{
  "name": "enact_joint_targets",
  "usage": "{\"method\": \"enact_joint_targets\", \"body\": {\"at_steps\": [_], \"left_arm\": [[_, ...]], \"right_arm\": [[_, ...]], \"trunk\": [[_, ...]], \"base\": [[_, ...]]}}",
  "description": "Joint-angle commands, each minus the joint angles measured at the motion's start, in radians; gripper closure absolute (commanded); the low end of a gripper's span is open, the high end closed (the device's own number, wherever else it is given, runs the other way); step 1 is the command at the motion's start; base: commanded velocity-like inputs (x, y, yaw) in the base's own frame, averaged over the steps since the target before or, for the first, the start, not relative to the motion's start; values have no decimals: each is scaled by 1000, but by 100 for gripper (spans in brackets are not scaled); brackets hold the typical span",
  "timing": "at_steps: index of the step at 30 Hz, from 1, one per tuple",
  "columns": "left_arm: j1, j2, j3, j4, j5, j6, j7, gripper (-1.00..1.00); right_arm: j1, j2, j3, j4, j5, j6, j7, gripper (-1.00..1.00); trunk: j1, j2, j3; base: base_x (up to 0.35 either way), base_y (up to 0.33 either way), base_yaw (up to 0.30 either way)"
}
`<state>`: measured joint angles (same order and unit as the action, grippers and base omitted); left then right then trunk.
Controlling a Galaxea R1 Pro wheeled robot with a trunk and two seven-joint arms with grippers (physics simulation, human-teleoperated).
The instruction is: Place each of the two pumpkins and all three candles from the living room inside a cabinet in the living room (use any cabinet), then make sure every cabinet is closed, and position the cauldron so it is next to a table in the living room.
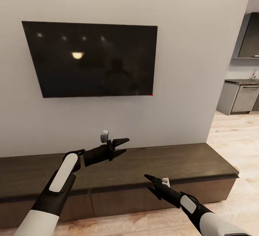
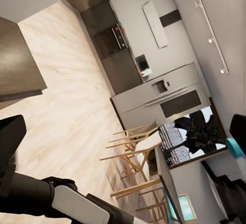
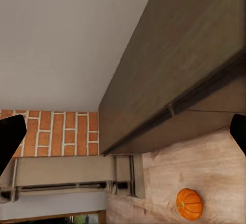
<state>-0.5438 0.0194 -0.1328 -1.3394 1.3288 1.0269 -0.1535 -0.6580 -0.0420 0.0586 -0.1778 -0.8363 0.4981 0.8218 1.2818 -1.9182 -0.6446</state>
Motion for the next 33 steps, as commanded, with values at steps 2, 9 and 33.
{"method": "enact_joint_targets", "body": {"at_steps": [2, 9, 33], "left_arm": [[-1, 1, -1, 0, -9, 1, -17, -100], [-1, 1, -1, -38, -9, 1, -22, -100], [0, 34, -2, -51, -8, 1, -24, -100]], "right_arm": [[0, -1, 6, 0, -10, 7, 29, -100], [0, -1, 6, 1, -10, 7, 122, -100], [0, -18, 4, 42, -12, 13, 125, -100]], "trunk": [[8, -15, -7], [34, -64, -29], [126, -232, -105]], "base": [[0, 0, 0], [0, 0, 0], [0, 0, 0]]}}
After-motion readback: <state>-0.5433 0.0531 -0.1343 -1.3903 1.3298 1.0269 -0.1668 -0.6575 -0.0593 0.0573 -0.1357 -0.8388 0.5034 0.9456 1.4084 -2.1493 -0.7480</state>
